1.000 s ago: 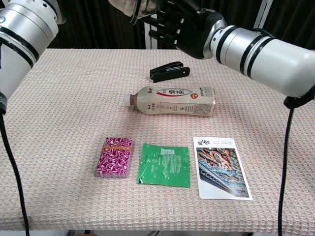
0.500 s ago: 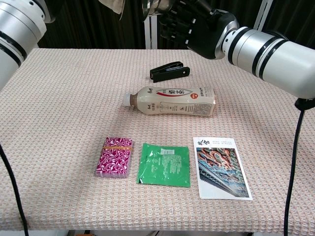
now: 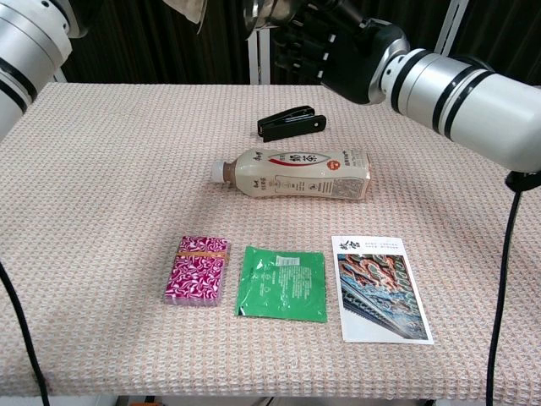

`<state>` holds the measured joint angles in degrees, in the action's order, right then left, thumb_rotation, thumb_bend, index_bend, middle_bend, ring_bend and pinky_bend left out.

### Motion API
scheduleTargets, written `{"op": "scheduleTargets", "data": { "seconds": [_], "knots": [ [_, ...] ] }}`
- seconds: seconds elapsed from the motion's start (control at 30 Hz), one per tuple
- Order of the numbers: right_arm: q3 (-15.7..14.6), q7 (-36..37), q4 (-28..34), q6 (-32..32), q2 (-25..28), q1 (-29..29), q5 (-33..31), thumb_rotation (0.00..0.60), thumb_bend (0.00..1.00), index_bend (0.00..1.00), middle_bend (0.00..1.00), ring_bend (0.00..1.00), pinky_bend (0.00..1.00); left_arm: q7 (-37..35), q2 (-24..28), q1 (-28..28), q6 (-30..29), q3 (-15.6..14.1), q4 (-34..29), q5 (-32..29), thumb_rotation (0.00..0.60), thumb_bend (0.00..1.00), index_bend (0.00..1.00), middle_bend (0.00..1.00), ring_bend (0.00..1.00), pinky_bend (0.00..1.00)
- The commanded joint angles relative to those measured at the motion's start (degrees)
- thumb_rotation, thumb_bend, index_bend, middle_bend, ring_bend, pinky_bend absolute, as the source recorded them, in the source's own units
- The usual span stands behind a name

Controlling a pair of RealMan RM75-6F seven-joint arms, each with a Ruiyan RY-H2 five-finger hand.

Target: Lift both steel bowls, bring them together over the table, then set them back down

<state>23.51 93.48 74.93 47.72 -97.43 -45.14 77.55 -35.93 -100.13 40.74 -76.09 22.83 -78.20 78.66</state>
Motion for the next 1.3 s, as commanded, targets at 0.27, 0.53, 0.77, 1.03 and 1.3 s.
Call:
{"op": "scheduleTargets", "data": {
  "seconds": [0.27, 0.53, 0.77, 1.03, 1.3],
  "knots": [
    [0.2, -1.1, 0.1, -2.3, -1.5, -3.4, 0.5, 0.600, 0.31, 0.74, 0.58, 0.52, 0.58, 0.0, -1.1, 1.9, 1.7, -0.7, -0.2, 1.3, 0.600, 0.14, 0.69, 0.71, 0.64, 0.79],
    [0.1, -0.5, -0.1, -0.5, -0.7, -2.0, 0.0, 0.600, 0.31, 0.74, 0.58, 0.52, 0.58, -1.2, -0.1, 0.5, 0.7, -0.4, -0.2, 0.1, 0.600, 0.14, 0.70, 0.71, 0.64, 0.79],
    [-3.5, -5.9, 1.5, 4.8, 6.9, 5.5, 0.3, 0.600, 0.31, 0.74, 0.58, 0.52, 0.58, -0.7, 4.7, -5.0, -2.5, -2.1, -0.4, -0.8, 0.600, 0.15, 0.70, 0.71, 0.64, 0.79],
    [-12.2, -29.2, 5.5, 11.1, 18.3, 17.1, -2.0, 0.600, 0.32, 0.74, 0.58, 0.52, 0.58, 2.1, 11.3, -12.6, -1.9, -7.3, 2.9, -3.3, 0.600, 0.15, 0.70, 0.72, 0.64, 0.79],
    [-18.4, -52.5, 11.6, 11.3, 28.0, 23.9, -8.8, 0.600, 0.32, 0.74, 0.58, 0.52, 0.58, 21.1, 21.0, -14.0, 6.0, -13.8, 2.1, -3.6, 0.600, 0.15, 0.72, 0.73, 0.65, 0.78]
  ]
}}
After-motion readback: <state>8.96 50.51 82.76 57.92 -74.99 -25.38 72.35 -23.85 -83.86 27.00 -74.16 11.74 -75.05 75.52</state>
